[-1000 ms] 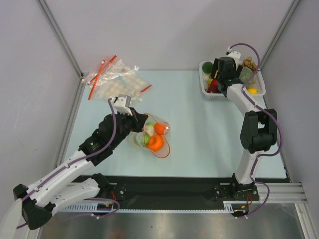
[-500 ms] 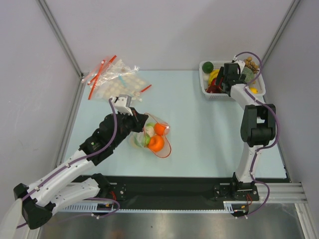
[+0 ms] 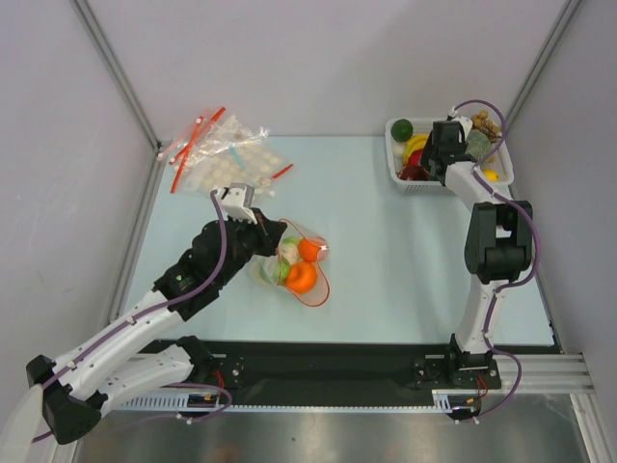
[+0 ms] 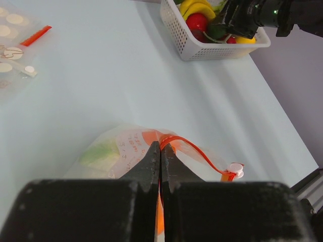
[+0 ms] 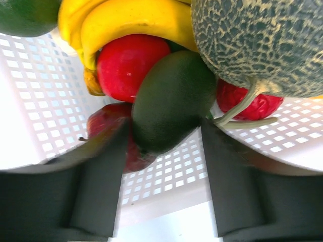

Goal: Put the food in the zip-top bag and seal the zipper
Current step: Pick up the fake fruit from the bin.

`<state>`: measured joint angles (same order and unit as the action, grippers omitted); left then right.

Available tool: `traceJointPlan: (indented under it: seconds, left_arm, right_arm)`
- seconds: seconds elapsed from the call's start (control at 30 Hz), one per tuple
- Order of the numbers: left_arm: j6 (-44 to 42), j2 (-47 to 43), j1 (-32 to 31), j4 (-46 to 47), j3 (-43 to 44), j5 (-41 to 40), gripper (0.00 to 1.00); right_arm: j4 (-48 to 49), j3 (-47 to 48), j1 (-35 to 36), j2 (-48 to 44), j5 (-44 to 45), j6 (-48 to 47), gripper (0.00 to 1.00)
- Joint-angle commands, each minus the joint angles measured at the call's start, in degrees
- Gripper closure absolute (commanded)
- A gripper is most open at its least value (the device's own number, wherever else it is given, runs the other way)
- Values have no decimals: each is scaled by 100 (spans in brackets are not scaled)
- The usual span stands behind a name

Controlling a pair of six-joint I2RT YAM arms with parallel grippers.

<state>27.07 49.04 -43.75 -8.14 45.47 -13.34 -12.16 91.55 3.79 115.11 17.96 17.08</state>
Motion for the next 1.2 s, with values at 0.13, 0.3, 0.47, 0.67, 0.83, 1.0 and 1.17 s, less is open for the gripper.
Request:
traceJointPlan:
  seconds: [0.13, 0.3, 0.47, 0.67, 0.83, 1.0, 1.17]
  left_arm:
    - [70, -52, 15, 401, 76, -46, 100]
    - [70, -52, 24, 384, 84, -46, 100]
    - [62, -87, 15, 384, 85, -63, 100]
    - [62, -52, 15, 384, 85, -81, 100]
    - [62, 1, 15, 375, 111, -19, 100]
    - [62, -17, 15, 392, 102, -10, 99]
    - [44, 9, 15, 384, 102, -54, 100]
  right_arm:
    - [118, 205, 16, -76, -3, -135, 59]
    - [179, 74, 60, -366, -55, -196, 64]
    - [241, -110, 227, -787, -344, -267, 67]
    - [83, -242, 683, -1517, -442, -328, 67]
    - [47, -750, 965, -2542, -687, -215, 67]
    - [468, -1753, 1176, -3870, -1645, 251, 66]
    - [637, -2561, 1650, -5093, -2173, 498, 66]
